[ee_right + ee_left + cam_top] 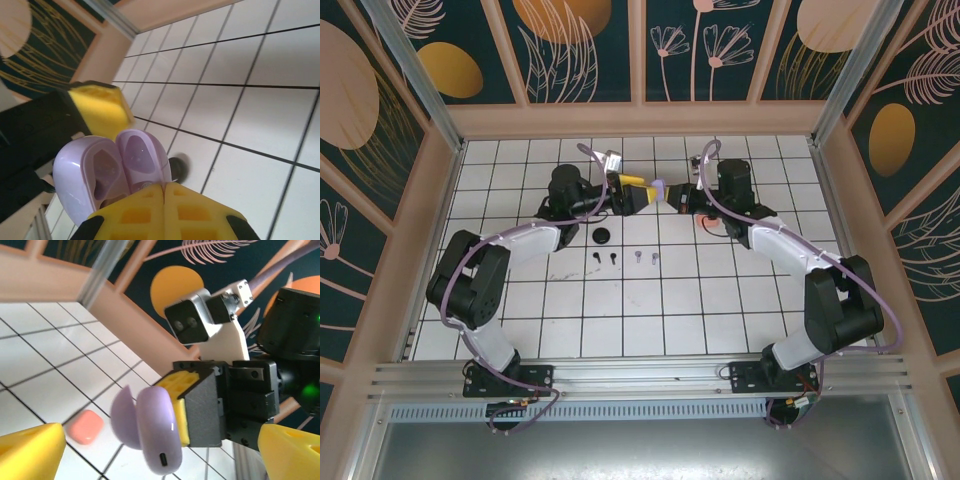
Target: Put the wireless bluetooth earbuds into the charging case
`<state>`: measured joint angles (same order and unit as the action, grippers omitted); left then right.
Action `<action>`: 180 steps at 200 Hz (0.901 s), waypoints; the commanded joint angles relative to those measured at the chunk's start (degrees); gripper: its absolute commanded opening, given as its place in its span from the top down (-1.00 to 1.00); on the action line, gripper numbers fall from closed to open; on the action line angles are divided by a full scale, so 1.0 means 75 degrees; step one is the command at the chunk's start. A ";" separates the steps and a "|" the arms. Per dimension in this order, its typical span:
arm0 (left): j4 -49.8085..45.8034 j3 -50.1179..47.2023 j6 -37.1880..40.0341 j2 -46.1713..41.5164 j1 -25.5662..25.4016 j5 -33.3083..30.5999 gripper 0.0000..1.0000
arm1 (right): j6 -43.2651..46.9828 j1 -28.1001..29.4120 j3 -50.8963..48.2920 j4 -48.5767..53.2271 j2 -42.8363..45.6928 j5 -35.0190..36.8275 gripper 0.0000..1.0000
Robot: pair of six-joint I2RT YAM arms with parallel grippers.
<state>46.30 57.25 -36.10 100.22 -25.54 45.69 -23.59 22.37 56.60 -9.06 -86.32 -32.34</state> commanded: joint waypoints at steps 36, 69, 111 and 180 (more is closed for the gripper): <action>-0.2466 0.1198 0.2008 -0.0590 0.0403 -0.0442 -0.98 | 0.1072 -0.0094 0.0930 0.1322 0.0368 0.0720 1.00; -0.3564 0.2021 0.2572 -0.0440 0.0417 -0.0268 -0.97 | 0.1399 -0.0243 0.1033 0.1730 0.0735 0.0935 1.00; -0.4349 0.2538 0.2933 -0.0333 0.0411 -0.0139 -0.97 | 0.1557 -0.0339 0.1204 0.1921 0.0828 0.1019 1.00; -0.5965 0.3443 0.4048 -0.0321 0.0417 -0.0179 -0.98 | 0.2274 -0.0339 0.1722 0.2565 0.0781 0.1547 1.00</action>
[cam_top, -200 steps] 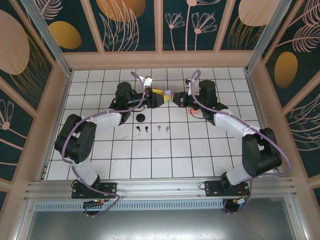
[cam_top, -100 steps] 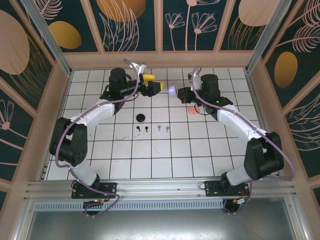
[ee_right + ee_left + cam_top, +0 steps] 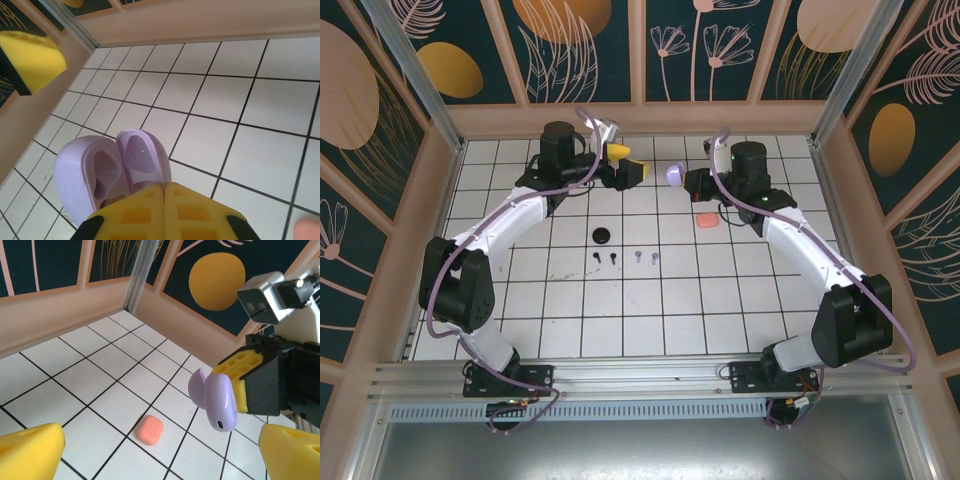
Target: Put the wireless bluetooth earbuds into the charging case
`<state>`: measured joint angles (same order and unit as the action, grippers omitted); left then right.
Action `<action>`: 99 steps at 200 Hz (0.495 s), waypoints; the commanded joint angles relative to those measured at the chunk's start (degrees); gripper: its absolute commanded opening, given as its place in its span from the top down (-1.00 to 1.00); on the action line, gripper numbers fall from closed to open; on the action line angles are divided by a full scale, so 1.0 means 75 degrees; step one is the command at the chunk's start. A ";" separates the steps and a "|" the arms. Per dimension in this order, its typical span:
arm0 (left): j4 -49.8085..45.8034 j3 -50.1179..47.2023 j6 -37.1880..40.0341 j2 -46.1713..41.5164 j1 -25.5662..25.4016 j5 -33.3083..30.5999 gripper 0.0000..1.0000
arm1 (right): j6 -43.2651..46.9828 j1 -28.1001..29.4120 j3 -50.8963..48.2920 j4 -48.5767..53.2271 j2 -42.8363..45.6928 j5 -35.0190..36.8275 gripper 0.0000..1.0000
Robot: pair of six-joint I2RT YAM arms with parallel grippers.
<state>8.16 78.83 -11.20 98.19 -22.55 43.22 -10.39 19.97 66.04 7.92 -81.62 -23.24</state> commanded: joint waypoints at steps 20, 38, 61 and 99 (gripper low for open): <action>-0.1899 0.1227 0.1299 0.0311 0.0018 0.0540 -0.98 | 0.0807 -0.0025 0.0652 0.0571 0.0124 0.0575 1.00; -0.2913 0.1883 0.1756 0.0639 0.0018 0.0856 -0.97 | 0.1078 -0.0022 0.0765 0.0763 0.0120 0.0826 1.00; -0.3957 0.2517 0.2309 0.1026 0.0019 0.1556 -0.97 | 0.1446 -0.0003 0.0871 0.0940 0.0134 0.0896 1.00; -0.5634 0.3551 0.3257 0.1628 0.0018 0.1932 -0.97 | 0.2271 0.0261 0.1310 0.1602 0.0033 0.1172 1.00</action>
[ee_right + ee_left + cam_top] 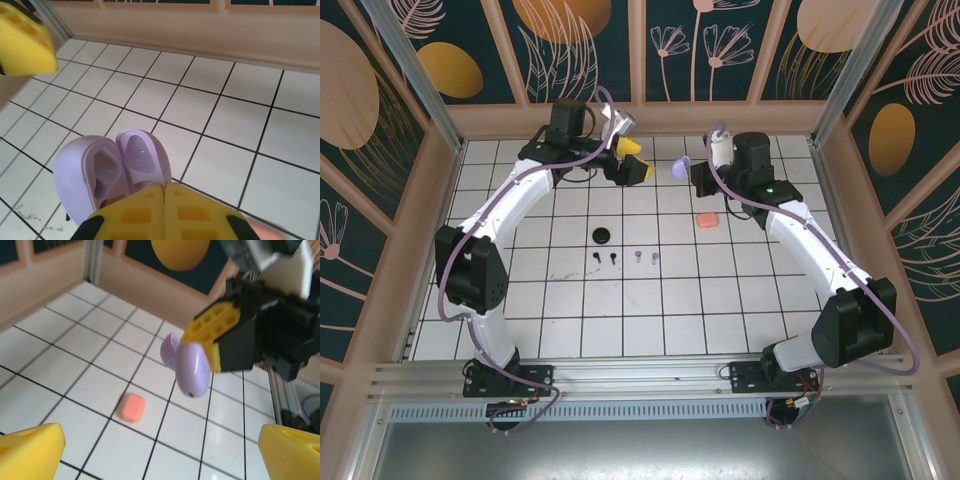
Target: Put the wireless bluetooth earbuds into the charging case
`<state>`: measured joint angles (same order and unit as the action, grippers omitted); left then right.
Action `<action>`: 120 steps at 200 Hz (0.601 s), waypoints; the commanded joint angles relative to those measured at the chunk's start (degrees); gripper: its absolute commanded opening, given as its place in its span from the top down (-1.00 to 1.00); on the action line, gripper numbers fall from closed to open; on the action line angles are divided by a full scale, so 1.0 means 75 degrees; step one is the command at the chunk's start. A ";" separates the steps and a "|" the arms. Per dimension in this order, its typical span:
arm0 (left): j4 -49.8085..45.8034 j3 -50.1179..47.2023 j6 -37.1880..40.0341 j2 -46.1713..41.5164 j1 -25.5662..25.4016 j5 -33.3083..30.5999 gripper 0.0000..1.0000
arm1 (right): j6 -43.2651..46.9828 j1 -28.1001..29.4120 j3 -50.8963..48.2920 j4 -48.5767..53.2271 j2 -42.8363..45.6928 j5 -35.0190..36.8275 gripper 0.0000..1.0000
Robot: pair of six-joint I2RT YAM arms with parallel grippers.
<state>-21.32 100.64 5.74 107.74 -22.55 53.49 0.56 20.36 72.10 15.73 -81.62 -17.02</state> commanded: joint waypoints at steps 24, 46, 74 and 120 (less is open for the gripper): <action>-0.2815 0.1396 0.1699 0.0714 0.0000 0.0796 -0.97 | 0.1275 0.0501 0.0891 0.1113 -0.0173 0.0643 1.00; -0.4045 0.2140 0.2468 0.1071 0.0006 0.1001 -0.95 | 0.1574 0.0765 0.0999 0.1410 -0.0295 0.0842 1.00; -0.4955 0.2677 0.3103 0.1310 0.0003 0.1243 -0.92 | 0.1699 0.1064 0.1097 0.1739 -0.0381 0.0886 1.00; -0.4966 0.2374 0.3270 0.1351 -0.0006 0.1223 -0.86 | 0.1800 0.1636 0.1422 0.2174 -0.0566 0.1278 1.00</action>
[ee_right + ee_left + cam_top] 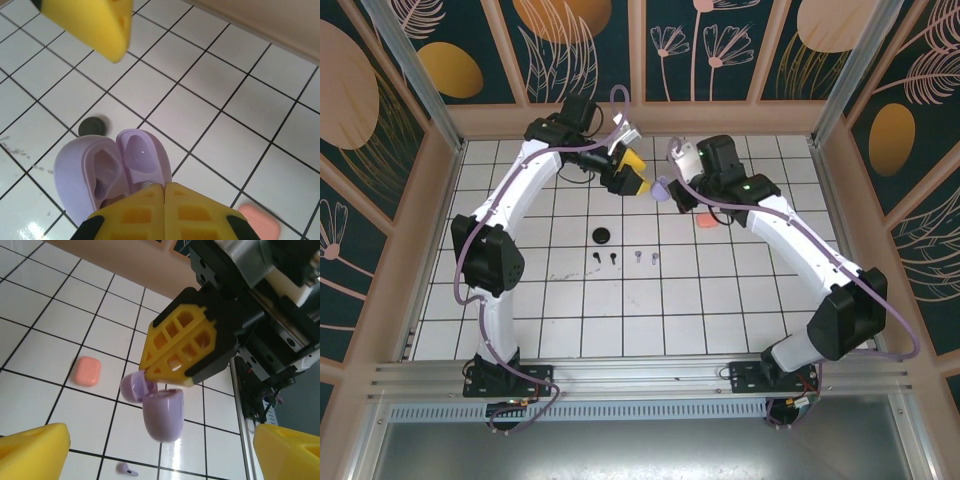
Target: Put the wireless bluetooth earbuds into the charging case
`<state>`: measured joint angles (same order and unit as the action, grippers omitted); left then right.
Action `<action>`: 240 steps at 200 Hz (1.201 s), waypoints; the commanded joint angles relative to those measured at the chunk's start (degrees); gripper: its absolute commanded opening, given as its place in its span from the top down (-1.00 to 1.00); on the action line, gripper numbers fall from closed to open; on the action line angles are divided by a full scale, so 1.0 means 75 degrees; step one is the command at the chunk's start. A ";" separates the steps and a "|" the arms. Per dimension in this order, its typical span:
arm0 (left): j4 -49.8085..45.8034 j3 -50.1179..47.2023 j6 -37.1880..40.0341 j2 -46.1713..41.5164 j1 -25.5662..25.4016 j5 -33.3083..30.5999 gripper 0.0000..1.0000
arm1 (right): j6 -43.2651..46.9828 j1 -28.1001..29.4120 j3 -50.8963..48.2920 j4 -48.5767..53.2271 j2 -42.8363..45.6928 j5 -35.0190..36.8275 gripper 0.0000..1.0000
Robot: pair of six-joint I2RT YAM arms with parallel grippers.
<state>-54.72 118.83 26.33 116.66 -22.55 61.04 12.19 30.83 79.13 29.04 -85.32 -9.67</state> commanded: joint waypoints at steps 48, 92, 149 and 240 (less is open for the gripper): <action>-0.0804 -0.0123 0.0841 0.0275 -0.0006 0.0378 -0.62 | 0.0366 0.0543 0.1047 0.0663 -0.0366 0.0489 1.00; -0.1035 -0.0079 0.1103 0.0367 -0.0006 0.0585 -0.41 | 0.0414 0.0623 0.1174 0.0675 -0.0494 0.0557 1.00; -0.1113 0.0001 0.1189 0.0475 -0.0006 0.0815 -0.29 | 0.0420 0.0668 0.1122 0.0630 -0.0507 0.0586 1.00; -0.1130 0.0093 0.1221 0.0541 -0.0065 0.1026 -0.08 | 0.0367 0.0710 0.1308 0.0593 -0.0522 0.0469 1.00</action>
<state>-61.76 118.30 33.45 119.37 -22.59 66.04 14.68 35.55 86.37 33.41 -88.71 -6.00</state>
